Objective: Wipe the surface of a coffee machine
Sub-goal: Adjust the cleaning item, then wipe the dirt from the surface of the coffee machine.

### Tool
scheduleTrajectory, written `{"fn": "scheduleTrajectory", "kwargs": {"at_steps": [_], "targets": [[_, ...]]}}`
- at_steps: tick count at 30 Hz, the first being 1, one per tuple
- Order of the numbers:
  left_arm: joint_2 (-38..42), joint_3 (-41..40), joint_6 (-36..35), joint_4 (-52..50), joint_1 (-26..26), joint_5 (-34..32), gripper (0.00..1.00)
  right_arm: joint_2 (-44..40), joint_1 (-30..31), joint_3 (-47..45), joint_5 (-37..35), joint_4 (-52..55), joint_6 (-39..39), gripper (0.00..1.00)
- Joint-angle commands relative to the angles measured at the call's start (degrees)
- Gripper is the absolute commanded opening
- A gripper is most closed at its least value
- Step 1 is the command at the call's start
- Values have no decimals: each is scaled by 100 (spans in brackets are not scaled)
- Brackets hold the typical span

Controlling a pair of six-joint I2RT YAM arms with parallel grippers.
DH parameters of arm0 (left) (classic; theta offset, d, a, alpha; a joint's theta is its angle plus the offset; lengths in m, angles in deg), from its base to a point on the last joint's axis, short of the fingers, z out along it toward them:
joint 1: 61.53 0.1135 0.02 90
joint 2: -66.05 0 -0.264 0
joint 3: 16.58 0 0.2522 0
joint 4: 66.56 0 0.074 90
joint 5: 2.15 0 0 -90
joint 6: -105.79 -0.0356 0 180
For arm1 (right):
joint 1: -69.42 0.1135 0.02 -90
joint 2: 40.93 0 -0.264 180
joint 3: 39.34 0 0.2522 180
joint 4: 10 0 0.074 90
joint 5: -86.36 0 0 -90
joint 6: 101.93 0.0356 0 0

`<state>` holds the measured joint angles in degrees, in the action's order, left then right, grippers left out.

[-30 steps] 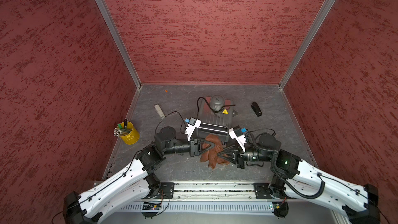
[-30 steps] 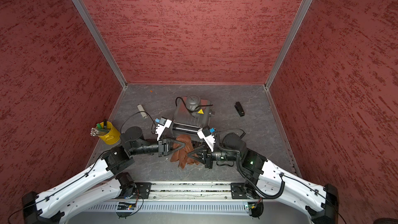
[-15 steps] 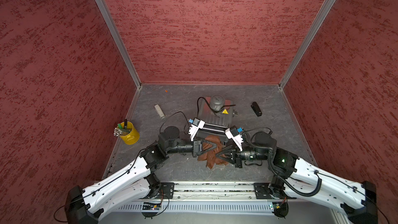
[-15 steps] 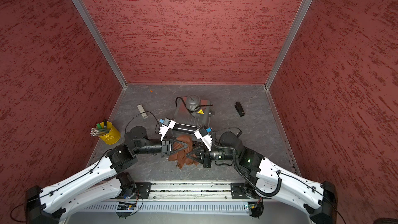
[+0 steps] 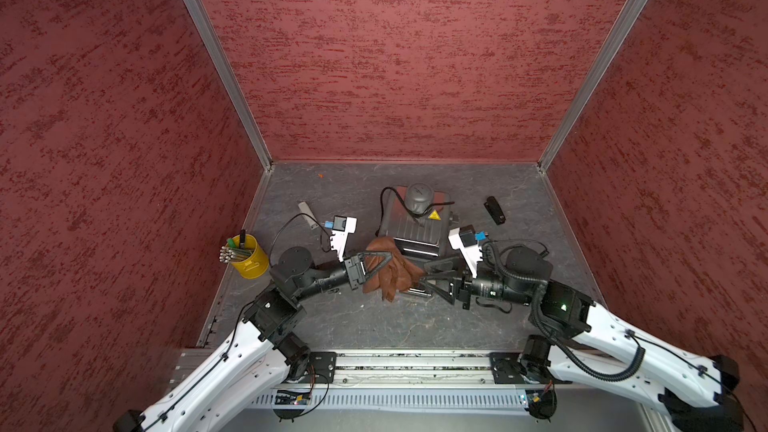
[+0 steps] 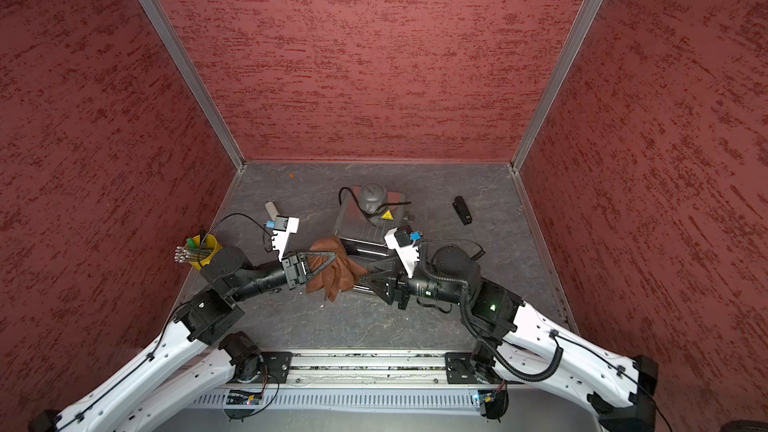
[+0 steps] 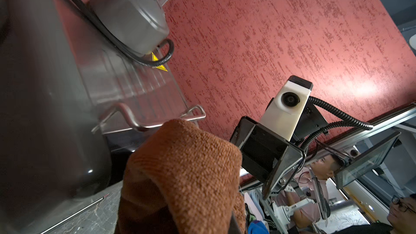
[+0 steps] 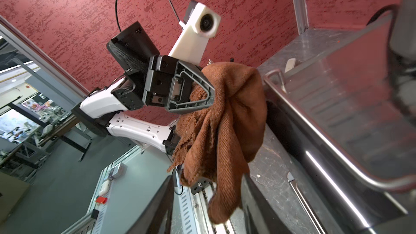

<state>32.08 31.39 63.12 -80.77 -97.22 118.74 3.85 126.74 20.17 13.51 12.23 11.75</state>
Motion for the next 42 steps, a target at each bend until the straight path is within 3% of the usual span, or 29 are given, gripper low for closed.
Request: {"fn": "scheduleTrajectory", "kwargs": {"at_steps": [1,7,12,15,20,26,35,42], "targets": [[186,366,-34,-386,257,-62,0,127,7,427,-681,310,-388,50],[-94,1529,-818,-1993,1134,-689,0,779,-34,1599,-2037,870,-916,54],[-1130,1771,-513,-1900,2487,156,0,1757,-297,2596,-2516,1506,-1008,54],[-1737,1642,-399,-1217,2886,728,0,2248,-550,3104,-2778,1882,-785,56],[-2759,1711,-499,-549,2912,1188,0,2654,-699,3569,-3160,1902,-736,58],[-3414,1836,-634,-105,2872,1569,0,3063,-968,3835,-3267,2177,-712,64],[-3624,1031,-519,880,2468,1969,0,3312,-1275,3761,-3136,2374,-625,65],[-3307,329,-840,836,2320,1789,0,3151,-1287,3340,-2964,2287,-404,65]]}}
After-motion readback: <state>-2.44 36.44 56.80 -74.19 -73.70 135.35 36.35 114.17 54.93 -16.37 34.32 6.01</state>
